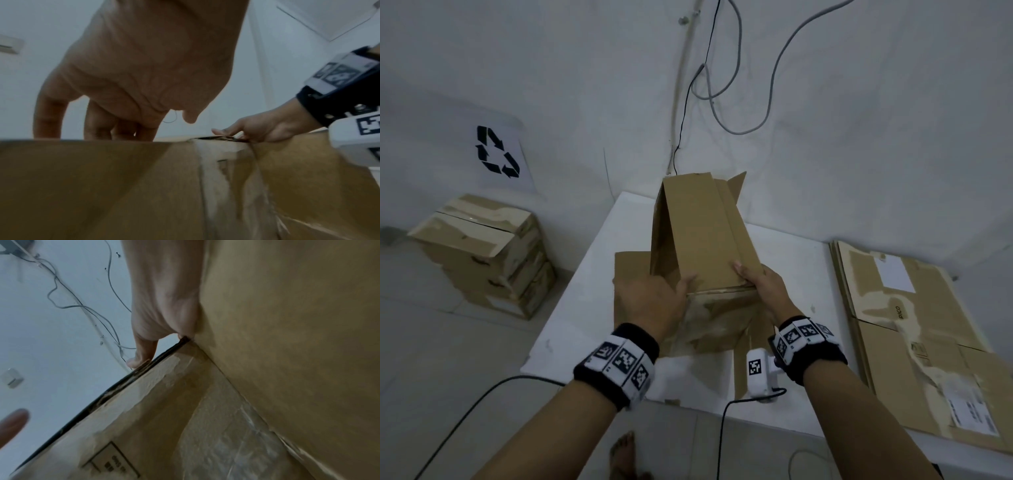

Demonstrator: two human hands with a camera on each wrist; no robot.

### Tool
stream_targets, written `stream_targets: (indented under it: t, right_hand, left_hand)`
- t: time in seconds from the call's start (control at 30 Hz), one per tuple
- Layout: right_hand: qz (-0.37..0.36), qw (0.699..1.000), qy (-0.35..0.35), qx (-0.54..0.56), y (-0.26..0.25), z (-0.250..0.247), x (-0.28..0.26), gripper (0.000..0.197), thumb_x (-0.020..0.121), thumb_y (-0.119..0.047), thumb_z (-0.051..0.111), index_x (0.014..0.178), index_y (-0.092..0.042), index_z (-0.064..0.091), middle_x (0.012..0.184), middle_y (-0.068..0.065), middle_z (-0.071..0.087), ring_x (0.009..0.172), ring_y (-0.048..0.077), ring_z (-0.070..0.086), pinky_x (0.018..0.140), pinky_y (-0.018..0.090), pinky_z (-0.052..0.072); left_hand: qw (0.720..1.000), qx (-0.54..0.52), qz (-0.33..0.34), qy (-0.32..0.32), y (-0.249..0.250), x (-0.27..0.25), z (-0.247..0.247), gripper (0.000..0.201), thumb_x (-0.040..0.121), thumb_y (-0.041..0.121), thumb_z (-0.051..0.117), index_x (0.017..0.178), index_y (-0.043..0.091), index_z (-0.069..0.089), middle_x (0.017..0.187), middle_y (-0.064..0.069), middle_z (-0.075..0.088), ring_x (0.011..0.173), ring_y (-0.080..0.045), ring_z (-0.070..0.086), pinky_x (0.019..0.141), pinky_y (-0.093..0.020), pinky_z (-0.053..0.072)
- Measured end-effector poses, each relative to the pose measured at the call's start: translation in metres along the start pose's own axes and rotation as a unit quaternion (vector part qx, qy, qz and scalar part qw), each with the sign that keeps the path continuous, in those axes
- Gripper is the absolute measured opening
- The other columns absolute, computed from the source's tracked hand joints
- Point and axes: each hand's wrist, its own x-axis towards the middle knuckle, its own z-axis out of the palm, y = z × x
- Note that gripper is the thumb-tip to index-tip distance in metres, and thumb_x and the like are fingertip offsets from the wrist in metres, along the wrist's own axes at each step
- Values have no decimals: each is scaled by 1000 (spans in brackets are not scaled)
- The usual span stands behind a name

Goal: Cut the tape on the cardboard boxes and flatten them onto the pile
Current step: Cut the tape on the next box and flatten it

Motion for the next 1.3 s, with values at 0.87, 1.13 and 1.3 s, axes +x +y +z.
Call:
stream_targets:
  t: [0.87,1.13,1.3]
  right_hand:
    - [-38,920,-133,-367,-3,36,101,96,82,-57,67,152,-42,4,152,8,41,132,30,47,111,45,39]
    - [-66,832,-60,-548,82,60,109,79,93,-35,58,155,-24,11,134,11,56,108,32,62,89,40,50]
    - [-71,896,-14,-438,140,60,114,58,97,-39,43,150,-17,32,132,8,60,117,28,58,106,48,39]
  left_hand:
    - [980,-190,50,-20,-27,135,37,45,101,38,36,131,8,52,133,-13,50,121,-31,45,102,-41,32]
    - [916,-380,-108,-67,-47,162,118,35,88,25,57,65,-2,56,74,-24,61,79,-38,61,82,-45,49]
    - [910,-407,-79,-32,-64,160,155,40,83,32,59,70,-6,63,74,-21,66,76,-36,63,71,-48,54]
